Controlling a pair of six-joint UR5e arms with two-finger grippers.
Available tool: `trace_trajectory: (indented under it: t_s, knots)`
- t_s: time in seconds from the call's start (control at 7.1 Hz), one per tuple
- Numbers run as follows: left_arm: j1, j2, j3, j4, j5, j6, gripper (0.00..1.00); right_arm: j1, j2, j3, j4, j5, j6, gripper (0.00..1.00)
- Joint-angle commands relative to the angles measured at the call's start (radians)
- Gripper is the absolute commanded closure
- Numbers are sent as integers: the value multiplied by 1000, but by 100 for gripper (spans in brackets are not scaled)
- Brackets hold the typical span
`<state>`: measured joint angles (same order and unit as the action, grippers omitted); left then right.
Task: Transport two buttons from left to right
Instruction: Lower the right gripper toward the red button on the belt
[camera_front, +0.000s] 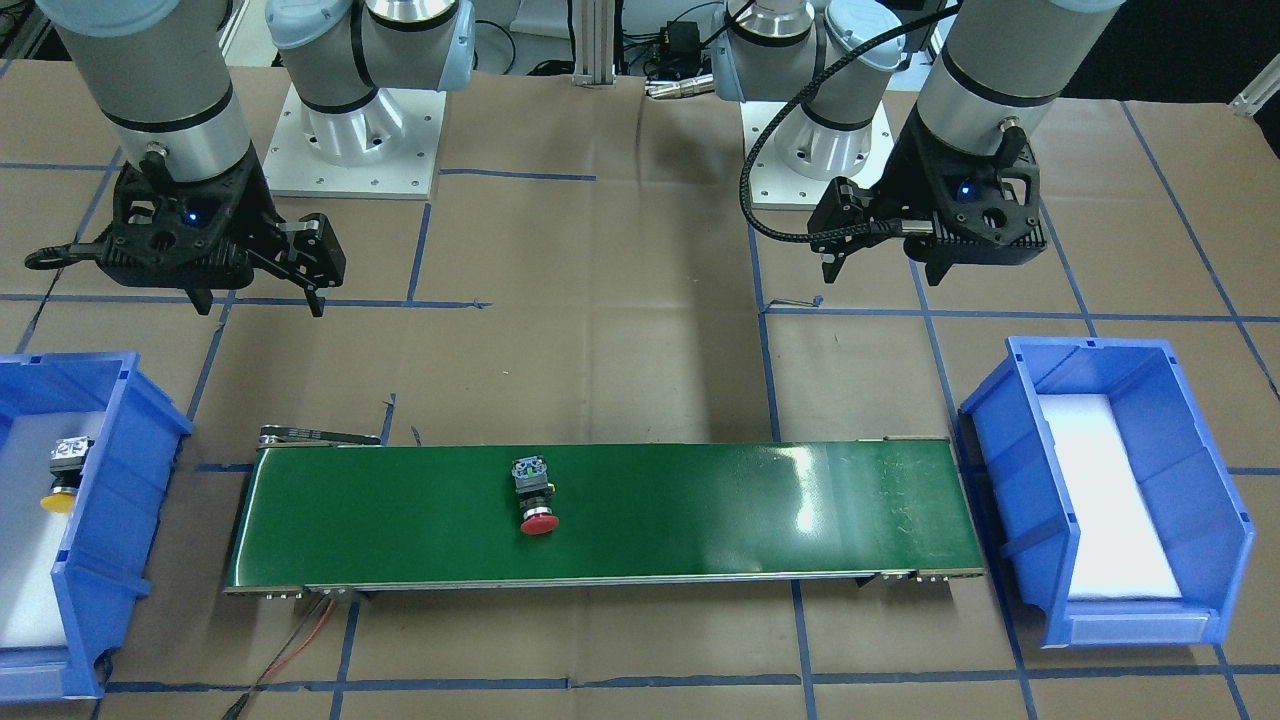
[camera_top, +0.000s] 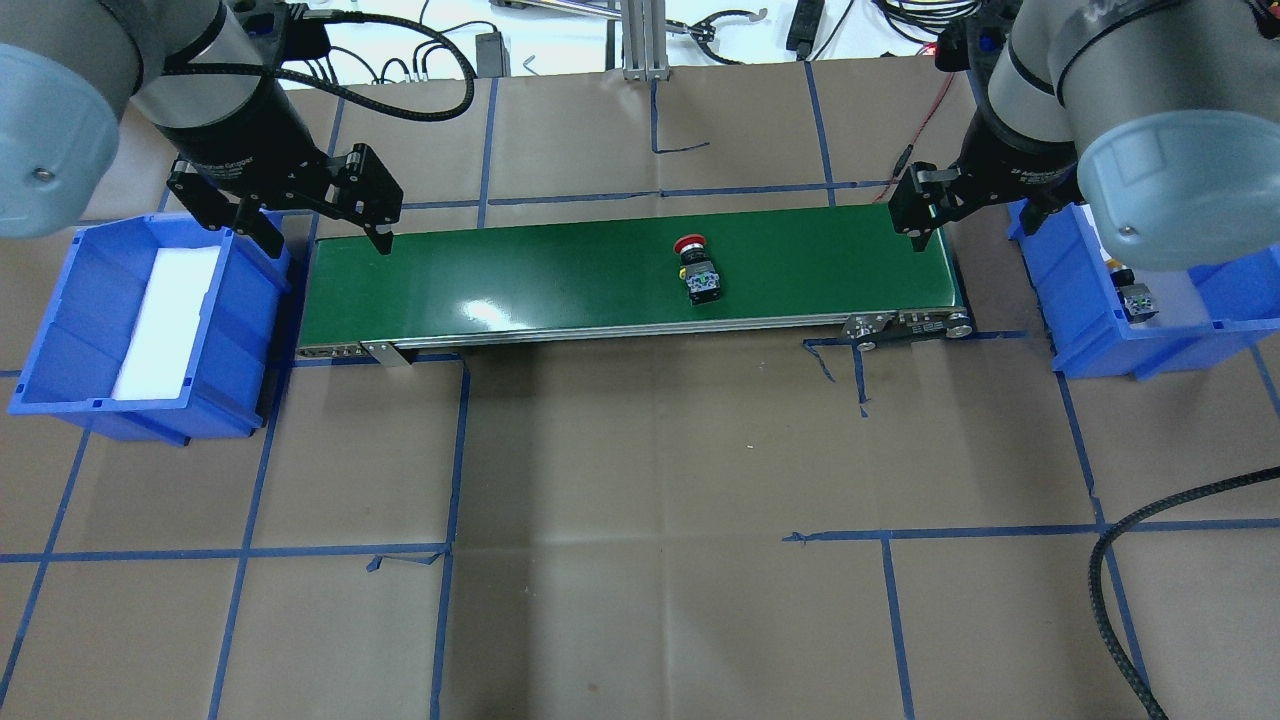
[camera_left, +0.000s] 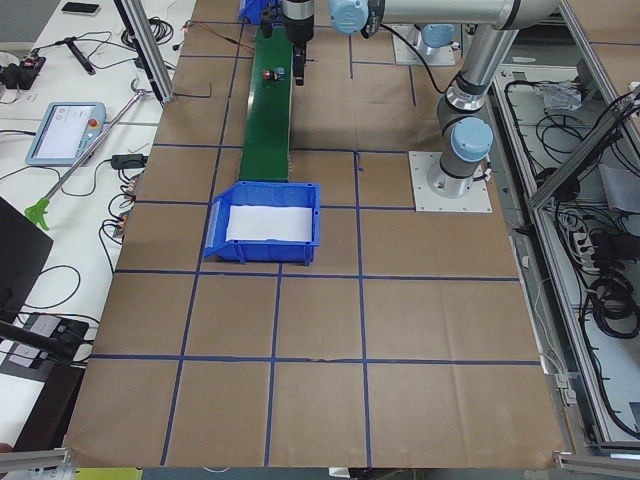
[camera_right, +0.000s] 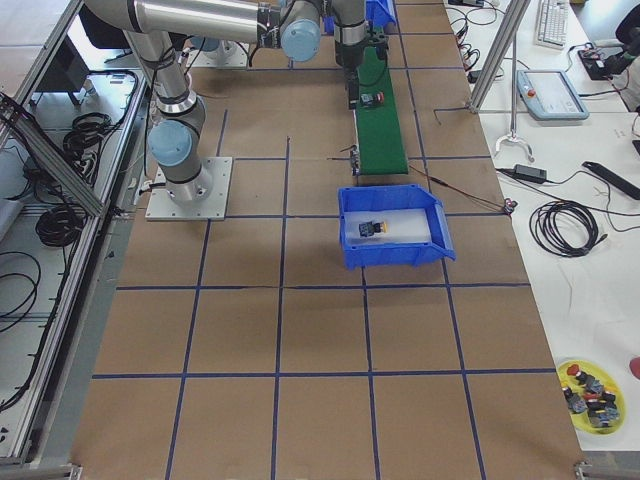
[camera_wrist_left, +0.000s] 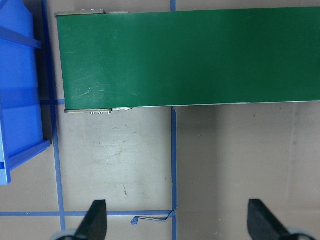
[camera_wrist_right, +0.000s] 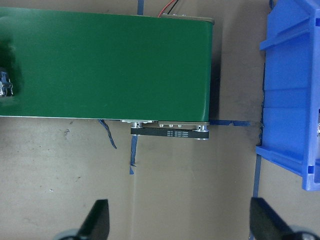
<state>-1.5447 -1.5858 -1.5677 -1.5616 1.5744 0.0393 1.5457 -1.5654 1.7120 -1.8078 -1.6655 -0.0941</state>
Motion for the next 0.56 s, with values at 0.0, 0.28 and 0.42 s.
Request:
trace_trajectory:
  t_s: [0.0,0.28,0.42]
  knots:
    - [0,1,0,0,-1,1,0,-1,18,-2,1,-2,0,1]
    - [0,1,0,0,-1,1,0,1,19,6,1,0,0,1]
    - [0,1,-2,0,1,2,0,1,27,8,-1,1,2,1]
